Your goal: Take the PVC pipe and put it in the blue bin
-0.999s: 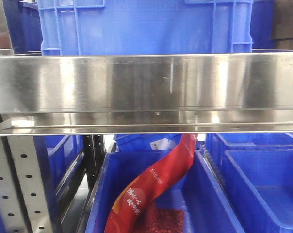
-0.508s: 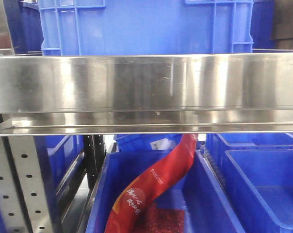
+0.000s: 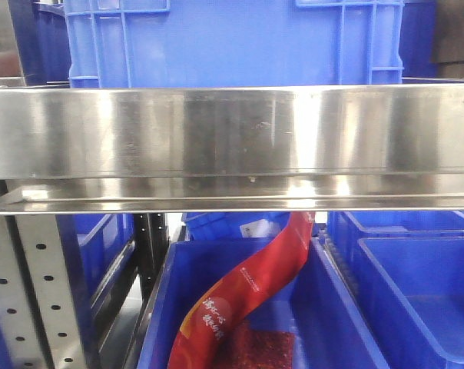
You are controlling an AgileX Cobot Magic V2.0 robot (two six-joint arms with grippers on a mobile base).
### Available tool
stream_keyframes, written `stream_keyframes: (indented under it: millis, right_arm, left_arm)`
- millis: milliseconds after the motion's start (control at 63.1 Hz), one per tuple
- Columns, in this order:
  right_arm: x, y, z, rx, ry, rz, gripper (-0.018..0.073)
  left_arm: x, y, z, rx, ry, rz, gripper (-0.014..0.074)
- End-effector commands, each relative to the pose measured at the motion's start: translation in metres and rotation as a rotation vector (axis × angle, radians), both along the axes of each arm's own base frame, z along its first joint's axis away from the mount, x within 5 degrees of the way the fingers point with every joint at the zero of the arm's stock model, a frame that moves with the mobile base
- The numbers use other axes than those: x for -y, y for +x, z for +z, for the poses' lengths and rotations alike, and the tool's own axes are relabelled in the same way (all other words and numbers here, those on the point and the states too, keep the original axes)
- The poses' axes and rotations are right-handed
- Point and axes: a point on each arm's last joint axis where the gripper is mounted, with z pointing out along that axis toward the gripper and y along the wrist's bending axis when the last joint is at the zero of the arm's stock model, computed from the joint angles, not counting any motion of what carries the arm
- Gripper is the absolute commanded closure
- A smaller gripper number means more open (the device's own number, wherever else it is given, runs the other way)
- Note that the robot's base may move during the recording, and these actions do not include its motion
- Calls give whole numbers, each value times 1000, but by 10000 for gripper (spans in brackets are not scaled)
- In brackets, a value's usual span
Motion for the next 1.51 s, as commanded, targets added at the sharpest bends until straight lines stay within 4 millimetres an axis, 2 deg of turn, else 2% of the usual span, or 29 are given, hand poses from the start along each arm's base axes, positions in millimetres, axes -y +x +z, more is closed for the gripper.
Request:
stream_keyframes:
  millis: [0,174,460,650,904,1031,1142,1301,1491]
  right_arm:
    - [5,-3,-7,19,3,-47,717]
    - [8,-6,-26,0,2,-66,717]
    - [13,-1,-56,-43,-28,-140,717]
    - [13,1,-76,-85,-71,-151,717]
    - [18,-2,-83,-67,-63,-197,717]
    - [19,-10,-84,-36,-54,-190,717]
    - [21,-19,-95,-18,-48,-187,717]
    - [21,-29,-109,-3,-45,-170,717]
    - [22,-32,-110,14,-39,-171,717]
  left_arm:
    - [-2,-6,-3,9,-21,-5,707]
    - [-8,-12,-16,-7,-13,9,707]
    - [-35,-15,-32,-19,-9,174,707]
    - [-39,-14,-49,-85,17,204,707]
    - [-42,-28,-78,-70,12,205,707]
    - [-44,-36,-96,-88,18,205,707]
    - [-46,-43,-108,-80,13,206,707]
    - [-47,-49,-118,-94,18,206,707]
    - [-47,-49,-121,-99,20,206,707]
